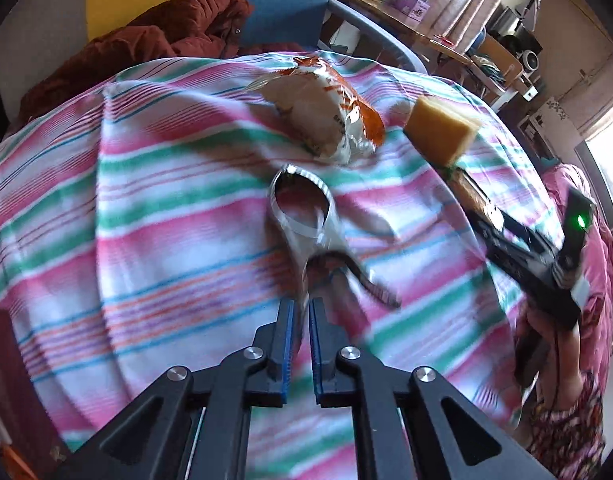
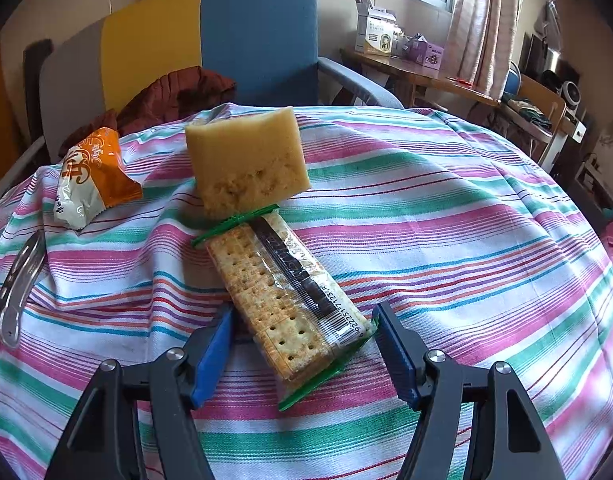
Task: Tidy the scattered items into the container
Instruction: 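Grasp the silver metal clamp with the left tool while the right grasps the cracker pack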
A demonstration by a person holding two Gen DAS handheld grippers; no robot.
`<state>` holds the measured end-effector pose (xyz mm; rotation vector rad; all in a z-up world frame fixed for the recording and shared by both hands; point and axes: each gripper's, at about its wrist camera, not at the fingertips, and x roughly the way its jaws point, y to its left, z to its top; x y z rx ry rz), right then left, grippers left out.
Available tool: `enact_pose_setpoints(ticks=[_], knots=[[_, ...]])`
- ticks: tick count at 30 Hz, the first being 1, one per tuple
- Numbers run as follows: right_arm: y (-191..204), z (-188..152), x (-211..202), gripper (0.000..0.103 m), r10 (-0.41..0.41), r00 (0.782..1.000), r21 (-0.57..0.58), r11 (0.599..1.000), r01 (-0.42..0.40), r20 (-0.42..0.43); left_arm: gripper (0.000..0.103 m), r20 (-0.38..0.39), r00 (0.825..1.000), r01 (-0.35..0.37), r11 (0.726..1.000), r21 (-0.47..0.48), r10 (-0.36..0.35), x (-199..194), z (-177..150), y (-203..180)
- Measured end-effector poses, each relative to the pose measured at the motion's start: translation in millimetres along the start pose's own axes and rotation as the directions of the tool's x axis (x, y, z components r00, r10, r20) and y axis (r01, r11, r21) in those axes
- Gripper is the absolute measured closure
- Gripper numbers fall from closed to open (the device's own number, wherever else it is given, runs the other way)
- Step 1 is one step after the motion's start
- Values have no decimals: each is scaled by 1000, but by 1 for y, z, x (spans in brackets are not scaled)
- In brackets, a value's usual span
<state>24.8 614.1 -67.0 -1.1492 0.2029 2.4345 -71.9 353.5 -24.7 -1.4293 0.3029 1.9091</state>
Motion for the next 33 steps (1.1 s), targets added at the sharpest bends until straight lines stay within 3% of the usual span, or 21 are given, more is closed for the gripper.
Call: enact_pose_setpoints(ticks=[3, 5, 6, 7, 9, 12, 14, 20, 22, 25, 27, 29, 33], knots=[[1, 0, 0, 34, -10, 1000, -7, 1000, 10, 0, 97, 2, 1000, -27, 999, 21, 27, -6, -14, 3], [1, 1, -1, 37, -4, 1000, -2, 1000, 4, -3, 97, 17, 1000, 11, 1000, 16, -12, -8, -16, 5], [0, 1, -2, 38, 4, 1000, 8, 1000, -4, -8, 92, 30, 999, 30, 999, 16, -31, -10, -14, 5], [-1, 1, -4, 38, 11, 1000, 19, 1000, -11, -12, 75, 47, 999, 27, 1000, 16, -28, -11, -11, 3], [-4, -1, -9, 39, 47, 999, 62, 997, -46, -22, 61, 62, 998, 15, 999, 29, -17, -8, -2, -2], [-8, -8, -26, 40, 88, 996, 136, 987, -85, -16, 61, 44, 999, -19, 998, 56, 17, 6, 11, -8], [-6, -12, -42, 40, 95, 995, 162, 982, -94, 3, 61, 26, 1000, -4, 999, 45, 3, 14, 17, -9], [27, -20, -87, 41, 179, 980, 140, 972, -190, 86, 51, 22, 1000, 18, 1000, -8, -18, 20, 34, -23], [42, -22, -88, 41, 212, 974, 126, 967, -221, 86, 50, 22, 1000, -20, 1000, -12, 20, 21, 38, -27], [63, -30, -83, 41, 195, 979, 101, 974, -201, 60, 46, 17, 1000, -7, 998, -64, 8, 24, 47, -23], [71, -36, -76, 41, 221, 974, 130, 966, -225, 42, 46, -13, 998, -55, 996, -73, 54, 33, 52, -21], [77, -40, -69, 41, 220, 975, 152, 963, -221, 20, 47, -42, 993, -112, 992, -54, 110, 42, 53, -20], [84, -51, -58, 40, 237, 971, 164, 959, -229, -25, 50, -9, 992, -129, 991, 45, 130, 45, 47, -24]])
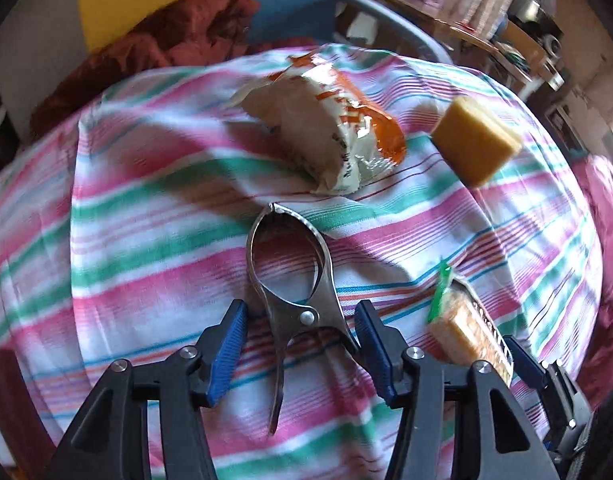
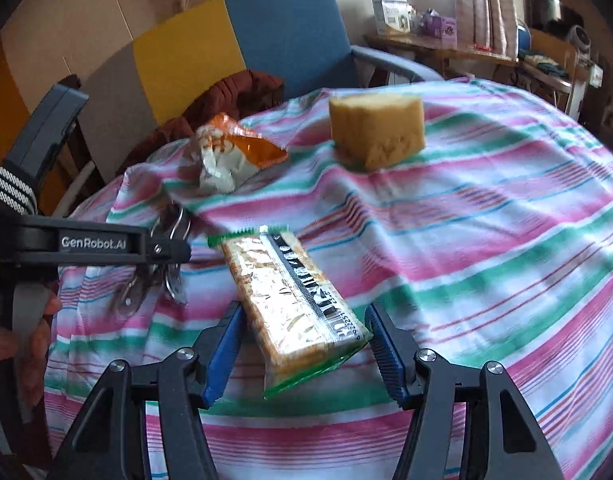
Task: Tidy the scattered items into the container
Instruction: 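Grasp the silver metal clamp with the left tool while the right grasps the cracker pack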
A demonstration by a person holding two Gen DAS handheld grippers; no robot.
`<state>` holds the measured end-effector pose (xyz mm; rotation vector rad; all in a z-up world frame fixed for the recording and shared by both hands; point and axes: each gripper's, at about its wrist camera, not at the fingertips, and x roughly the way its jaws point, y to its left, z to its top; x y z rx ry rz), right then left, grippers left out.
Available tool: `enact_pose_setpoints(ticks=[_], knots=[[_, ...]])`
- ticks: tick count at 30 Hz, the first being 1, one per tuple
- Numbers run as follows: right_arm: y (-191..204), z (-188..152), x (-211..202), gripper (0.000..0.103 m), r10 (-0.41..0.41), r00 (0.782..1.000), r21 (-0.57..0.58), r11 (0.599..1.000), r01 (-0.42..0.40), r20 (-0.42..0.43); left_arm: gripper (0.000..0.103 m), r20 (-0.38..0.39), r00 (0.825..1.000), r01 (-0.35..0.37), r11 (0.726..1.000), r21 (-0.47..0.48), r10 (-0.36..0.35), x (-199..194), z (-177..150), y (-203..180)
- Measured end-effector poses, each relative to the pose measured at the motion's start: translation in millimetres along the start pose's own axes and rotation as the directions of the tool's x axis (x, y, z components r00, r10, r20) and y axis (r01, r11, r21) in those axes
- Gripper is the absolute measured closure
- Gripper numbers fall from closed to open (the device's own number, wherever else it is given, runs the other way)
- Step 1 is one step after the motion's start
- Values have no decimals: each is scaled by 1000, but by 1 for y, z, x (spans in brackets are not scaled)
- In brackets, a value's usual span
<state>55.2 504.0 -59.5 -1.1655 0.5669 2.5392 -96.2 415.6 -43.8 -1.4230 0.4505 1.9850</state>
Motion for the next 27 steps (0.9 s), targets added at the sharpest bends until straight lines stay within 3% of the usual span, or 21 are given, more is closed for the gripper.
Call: enact_pose_setpoints(ticks=[2, 5, 9, 14, 16, 18, 21, 27], knots=[[5, -3, -1, 36, 16, 1000, -41, 999, -16, 1, 57, 11, 1000, -4, 999, 52, 3, -3, -5, -2], [7, -1, -3, 28, 76, 997, -64, 995, -77, -21, 62, -21, 998, 54, 998, 32, -54, -8, -10, 7], [13, 8, 3, 24, 55, 997, -126, 990, -62, -54, 65, -62, 997, 57, 997, 46, -54, -15, -20, 17], [28, 11, 20, 51, -24, 996, -230, 973, 5, -81, 63, -48, 999, 19, 996, 92, -15, -18, -33, 17], [29, 9, 21, 53, -40, 997, -227, 974, 24, -65, 55, -33, 999, 11, 996, 87, -8, -16, -32, 14], [27, 8, 20, 53, -34, 998, -191, 981, 23, -57, 55, -8, 1000, -8, 996, 93, 9, -14, -33, 10], [22, 6, 13, 54, -12, 998, -123, 992, 4, -57, 67, 26, 999, -45, 995, 94, 43, -16, -38, 9], [25, -8, -3, 54, 54, 997, -50, 997, -56, -56, 67, 23, 998, 54, 998, 29, -54, -30, -60, 25]])
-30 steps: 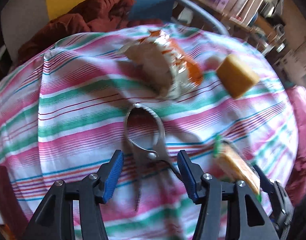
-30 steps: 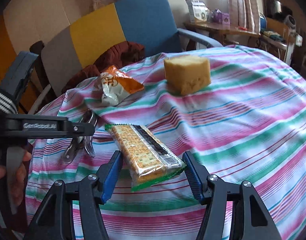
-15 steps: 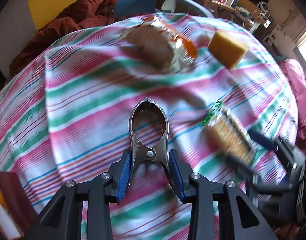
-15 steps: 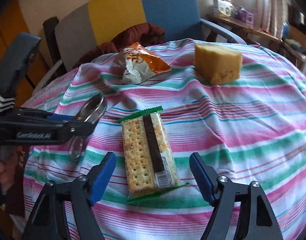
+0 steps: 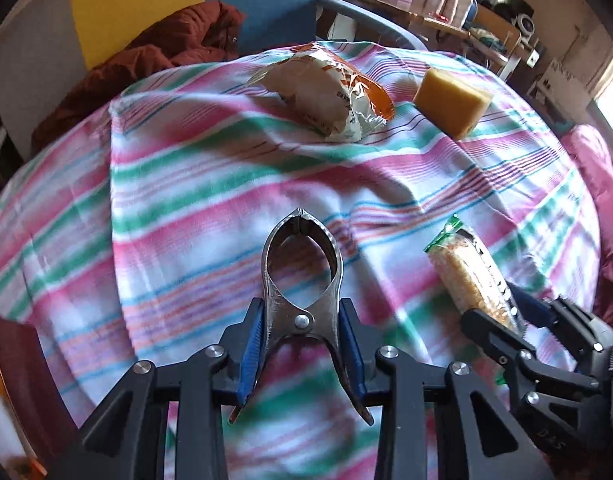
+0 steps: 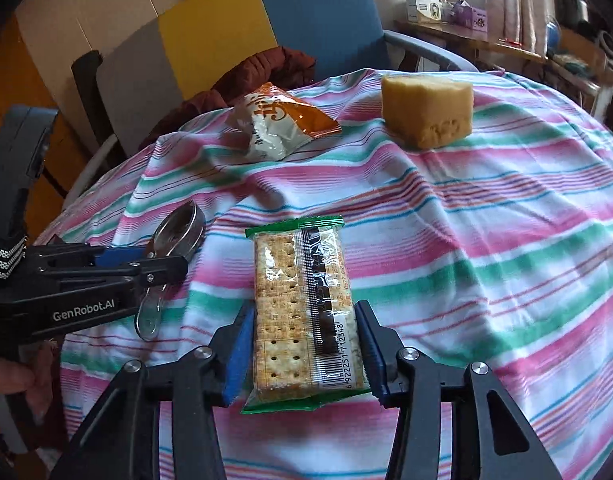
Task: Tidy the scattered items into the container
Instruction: 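Grasp the silver metal clamp with the left tool while the right grasps the cracker pack, then carry the clamp and cracker pack into the gold tray and open both tools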
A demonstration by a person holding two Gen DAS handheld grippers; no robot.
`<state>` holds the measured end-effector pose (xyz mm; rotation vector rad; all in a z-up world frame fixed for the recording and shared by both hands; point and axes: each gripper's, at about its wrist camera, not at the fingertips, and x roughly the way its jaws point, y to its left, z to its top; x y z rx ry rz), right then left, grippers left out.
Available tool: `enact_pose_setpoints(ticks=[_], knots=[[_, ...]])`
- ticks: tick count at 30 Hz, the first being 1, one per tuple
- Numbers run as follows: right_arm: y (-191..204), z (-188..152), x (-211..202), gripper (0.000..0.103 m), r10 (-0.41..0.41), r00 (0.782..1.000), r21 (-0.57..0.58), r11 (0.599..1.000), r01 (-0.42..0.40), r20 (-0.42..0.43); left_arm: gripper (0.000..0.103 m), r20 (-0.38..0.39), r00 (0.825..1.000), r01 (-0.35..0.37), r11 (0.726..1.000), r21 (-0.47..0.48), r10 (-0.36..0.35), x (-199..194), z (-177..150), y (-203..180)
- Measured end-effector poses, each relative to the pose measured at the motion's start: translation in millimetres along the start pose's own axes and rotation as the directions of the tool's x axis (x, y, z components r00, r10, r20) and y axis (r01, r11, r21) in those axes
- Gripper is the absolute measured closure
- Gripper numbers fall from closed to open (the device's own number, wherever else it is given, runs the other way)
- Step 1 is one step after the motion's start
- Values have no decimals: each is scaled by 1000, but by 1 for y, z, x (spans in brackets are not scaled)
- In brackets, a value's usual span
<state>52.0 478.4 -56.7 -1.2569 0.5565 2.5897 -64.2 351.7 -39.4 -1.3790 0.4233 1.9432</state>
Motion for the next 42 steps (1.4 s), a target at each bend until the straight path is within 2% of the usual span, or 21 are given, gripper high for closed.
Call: enact_pose_setpoints(ticks=[7, 13, 18, 25, 31, 38, 42], knots=[[23, -7, -25, 54, 82, 996, 25, 996, -83, 34, 67, 58, 997, 55, 998, -20, -54, -43, -27, 1], [52, -11, -43, 54, 183, 982, 34, 982, -184, 37, 67, 133, 989, 64, 997, -32, -59, -92, -58, 13], [96, -17, -60, 54, 269, 962, -21, 963, -268, 39, 67, 186, 981, 60, 996, -63, -47, -131, -87, 38], [160, -26, -66, 54, 372, 928, -103, 923, -371, -13, 67, 206, 979, 39, 989, -139, -10, -165, -141, 83], [205, -36, -68, 54, 430, 901, -160, 886, -435, -62, 67, 176, 984, 16, 979, -202, 21, -175, -185, 120], [248, -44, -57, 54, 466, 874, -182, 856, -484, -136, 67, 118, 993, 19, 979, -202, 5, -151, -210, 139], [271, -41, -46, 54, 431, 891, -217, 865, -453, -141, 68, 104, 994, -8, 988, -156, 25, -141, -209, 139]])
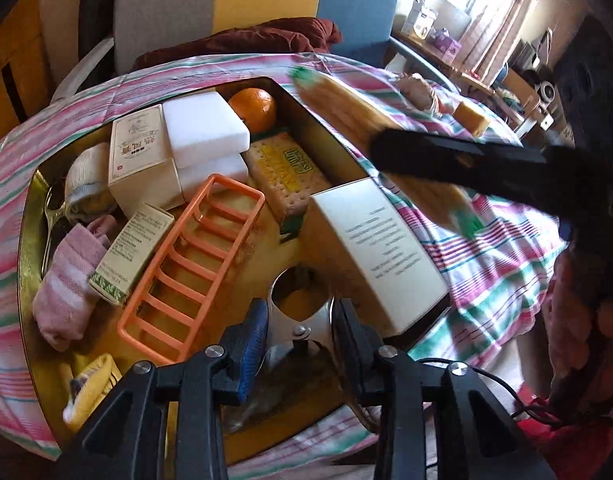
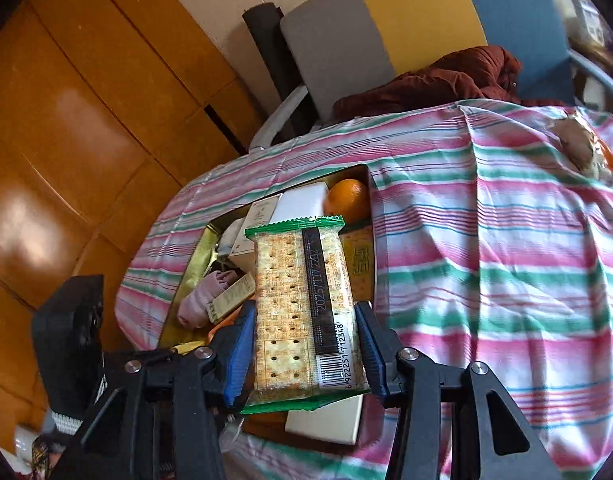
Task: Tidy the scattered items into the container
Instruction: 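Carry the clamp and cracker pack into the gold tray and open both tools, then lift both open tools away from the gold tray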
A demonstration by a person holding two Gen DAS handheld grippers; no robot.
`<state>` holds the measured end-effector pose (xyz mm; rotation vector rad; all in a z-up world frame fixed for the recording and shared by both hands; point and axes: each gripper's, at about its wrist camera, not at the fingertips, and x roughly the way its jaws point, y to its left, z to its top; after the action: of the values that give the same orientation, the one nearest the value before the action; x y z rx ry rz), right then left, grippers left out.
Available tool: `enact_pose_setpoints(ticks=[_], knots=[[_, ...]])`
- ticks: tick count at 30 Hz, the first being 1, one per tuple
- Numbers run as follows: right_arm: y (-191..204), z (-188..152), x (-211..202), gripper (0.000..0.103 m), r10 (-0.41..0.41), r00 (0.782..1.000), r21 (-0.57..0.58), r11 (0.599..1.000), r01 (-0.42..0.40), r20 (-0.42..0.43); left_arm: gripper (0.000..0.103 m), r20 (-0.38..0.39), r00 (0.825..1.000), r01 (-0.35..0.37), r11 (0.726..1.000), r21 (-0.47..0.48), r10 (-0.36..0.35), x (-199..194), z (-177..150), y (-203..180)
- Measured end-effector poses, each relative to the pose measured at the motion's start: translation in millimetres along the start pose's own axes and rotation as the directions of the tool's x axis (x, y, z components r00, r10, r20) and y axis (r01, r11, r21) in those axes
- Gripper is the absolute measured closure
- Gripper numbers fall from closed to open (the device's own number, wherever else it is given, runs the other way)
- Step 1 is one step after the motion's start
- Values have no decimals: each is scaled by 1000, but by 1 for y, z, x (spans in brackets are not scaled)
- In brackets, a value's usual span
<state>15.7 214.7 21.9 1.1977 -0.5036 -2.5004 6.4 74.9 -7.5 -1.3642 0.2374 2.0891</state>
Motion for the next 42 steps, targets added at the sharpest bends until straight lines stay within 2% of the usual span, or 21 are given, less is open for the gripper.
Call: enact_pose_setpoints(ticks=[3, 5, 8, 9, 11, 12, 15, 17, 23, 25, 30, 32, 33, 34, 37, 40, 42], knots=[[2, 11, 18, 54, -54, 999, 11, 999, 54, 0, 63, 4, 1000, -25, 1000, 9, 25, 5, 1, 1], [2, 19, 35, 54, -125, 992, 3, 992, 125, -5, 57, 18, 1000, -16, 1000, 10, 16, 4, 0, 2], [1, 27, 55, 53, -173, 985, -7, 985, 173, -5, 56, 22, 1000, 22, 1000, -10, -22, -2, -2, 7], [0, 28, 57, 52, -173, 985, 1, 985, 173, -4, 55, 23, 999, 31, 999, -19, -31, -5, -3, 9], [-2, 29, 52, 33, -142, 990, 28, 990, 142, 4, 55, 35, 998, 45, 998, -35, -44, -14, -7, 14], [-3, 27, 46, 32, -141, 990, 33, 990, 141, 23, 55, 39, 998, 56, 997, -44, -54, -20, -9, 17], [-6, 21, 26, 32, -152, 986, 22, 988, 151, 67, 55, 55, 995, 85, 995, -49, -82, -34, -12, 22], [-10, 18, 14, 33, -133, 987, 41, 991, 130, 85, 57, 56, 996, 69, 997, -38, -67, -42, -14, 22], [-16, 11, -7, 33, -119, 986, 73, 991, 112, 113, 58, -24, 1000, 12, 1000, -4, -12, -28, -15, 23], [-18, 10, -8, 33, -121, 986, 78, 991, 113, 111, 63, -45, 999, 8, 1000, -12, -8, -20, -18, 24], [-21, 7, -16, 34, -122, 984, 87, 990, 112, 127, 66, -35, 995, 90, 996, -9, -90, -14, -13, 8], [-23, 7, -18, 34, -123, 984, 95, 989, 111, 130, 66, -23, 977, 210, 978, -4, -210, -14, -9, -1], [-25, 7, -19, 34, -123, 983, 105, 988, 110, 133, 66, -19, 968, 250, 968, -9, -250, -13, -6, -4], [-26, 7, -20, 34, -121, 983, 110, 988, 107, 135, 66, -12, 965, 262, 965, -16, -262, -12, -3, -7], [-31, 6, -25, 34, -127, 981, 122, 986, 110, 144, 66, 3, 978, 209, 977, -39, -209, -12, 1, -4], [-40, 4, -33, 34, -144, 977, 139, 983, 122, 156, 64, 41, 983, 180, 977, -115, -177, -18, 3, 13], [-48, 2, -38, 34, -156, 974, 157, 979, 130, 163, 62, 64, 992, 122, 978, -170, -112, -20, 6, 24]])
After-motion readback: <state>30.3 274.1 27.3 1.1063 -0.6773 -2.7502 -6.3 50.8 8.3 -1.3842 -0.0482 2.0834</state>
